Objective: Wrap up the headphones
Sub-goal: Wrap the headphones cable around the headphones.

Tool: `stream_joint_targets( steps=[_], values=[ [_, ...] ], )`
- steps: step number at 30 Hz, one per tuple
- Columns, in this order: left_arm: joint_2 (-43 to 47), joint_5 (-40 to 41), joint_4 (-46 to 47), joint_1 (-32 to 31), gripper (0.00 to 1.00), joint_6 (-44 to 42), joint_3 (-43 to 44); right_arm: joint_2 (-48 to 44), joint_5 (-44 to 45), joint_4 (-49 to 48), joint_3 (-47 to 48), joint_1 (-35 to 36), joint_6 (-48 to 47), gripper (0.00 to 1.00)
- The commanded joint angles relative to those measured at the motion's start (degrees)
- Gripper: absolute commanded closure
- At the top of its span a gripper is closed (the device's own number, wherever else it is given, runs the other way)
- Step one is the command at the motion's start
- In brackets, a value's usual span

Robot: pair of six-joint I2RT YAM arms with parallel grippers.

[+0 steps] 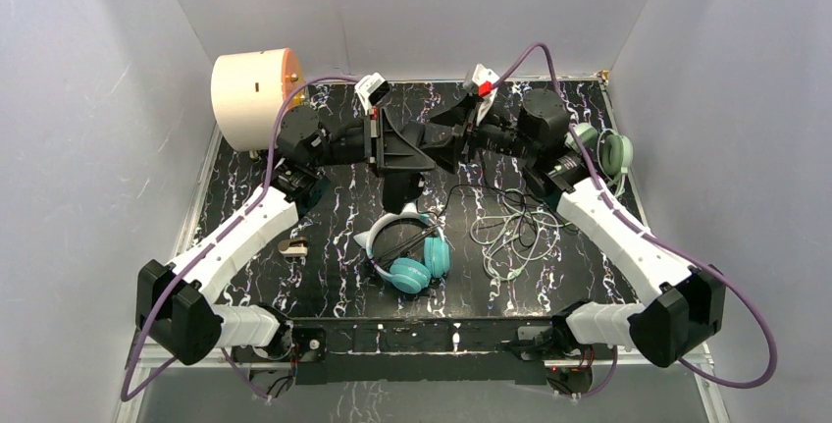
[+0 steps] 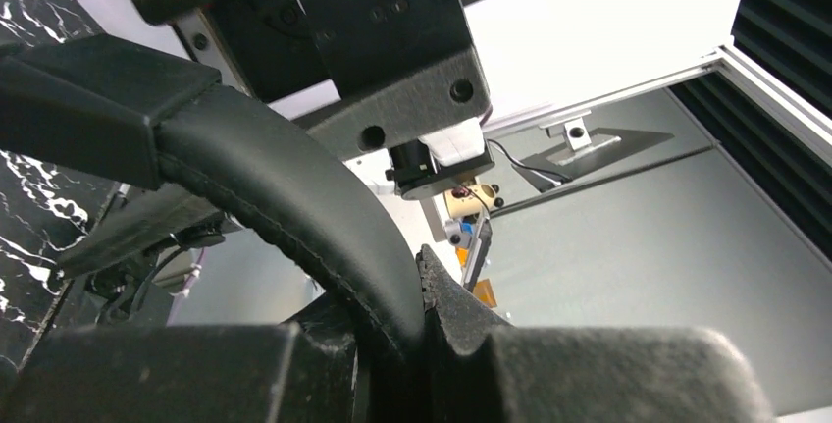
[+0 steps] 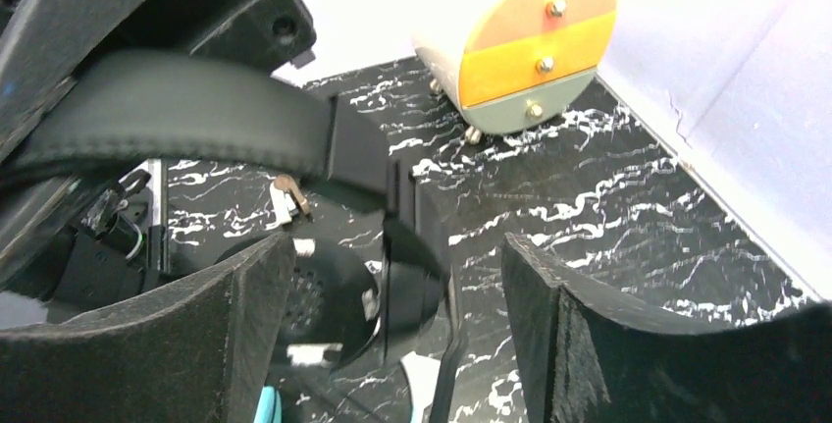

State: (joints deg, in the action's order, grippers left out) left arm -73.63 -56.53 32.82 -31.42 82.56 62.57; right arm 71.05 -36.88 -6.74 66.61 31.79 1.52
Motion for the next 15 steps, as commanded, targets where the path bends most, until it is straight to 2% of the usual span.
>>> stream_joint_targets(
  steps=[1,3,6,8,9,11,15],
  values=[
    [1.9,-0.2,5.4,-1.9,1.00,1.1,0.2,1.4,-3.1,-13.5,2.1,-0.2,-0.8,0.18],
    [1.9,-0.1,5.9,-2.4,1.00,1.4,-0.1,2.2,-4.6,-18.2,2.2,-0.2,0.8,0.20],
    [1.8,0.2,6.4,-2.7,1.00,1.5,-0.3,3.4,-7.4,-20.6,2.9,-0.2,2.4,0.33],
    [1.8,0.4,6.4,-2.8,1.00,1.5,-0.1,3.1,-8.3,-22.8,1.6,-0.1,3.4,0.36],
    [1.8,0.4,6.4,-2.8,1.00,1.5,0.0,2.8,-8.4,-25.3,0.2,0.0,5.0,0.40],
    [1.8,0.7,6.2,-2.8,1.00,1.4,0.0,1.9,-8.4,-28.9,-2.7,0.0,6.9,0.51],
    [2.1,0.9,3.4,-2.8,1.00,-0.2,0.0,0.7,-7.4,-29.5,-4.8,0.0,7.4,0.87]
  ],
)
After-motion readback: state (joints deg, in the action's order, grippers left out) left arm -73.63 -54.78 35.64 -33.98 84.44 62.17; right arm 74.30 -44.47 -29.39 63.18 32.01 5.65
